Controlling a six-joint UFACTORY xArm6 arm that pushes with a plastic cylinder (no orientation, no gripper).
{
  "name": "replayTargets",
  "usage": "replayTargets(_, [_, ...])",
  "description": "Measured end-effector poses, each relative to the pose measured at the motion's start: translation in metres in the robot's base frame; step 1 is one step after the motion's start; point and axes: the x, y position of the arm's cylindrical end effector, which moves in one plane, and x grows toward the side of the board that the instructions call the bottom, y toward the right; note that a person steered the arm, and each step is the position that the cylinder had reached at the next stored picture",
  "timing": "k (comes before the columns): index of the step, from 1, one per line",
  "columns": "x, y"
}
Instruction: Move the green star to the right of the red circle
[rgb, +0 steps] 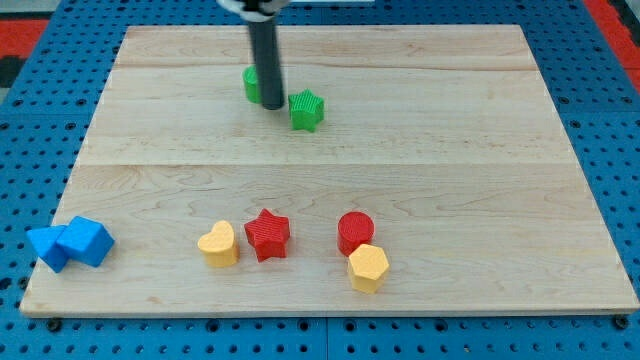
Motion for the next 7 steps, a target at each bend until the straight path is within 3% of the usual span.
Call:
replayTargets(1, [0.006, 0.054])
replayTargets(2, [0.039, 0.052])
replayTargets(3, [0.026, 0.022])
replayTargets(4, [0.058, 0.112])
replayTargets(5, [0.093, 0.125])
replayTargets(6, [0.053, 0.103])
replayTargets(7, [0.095, 0.111])
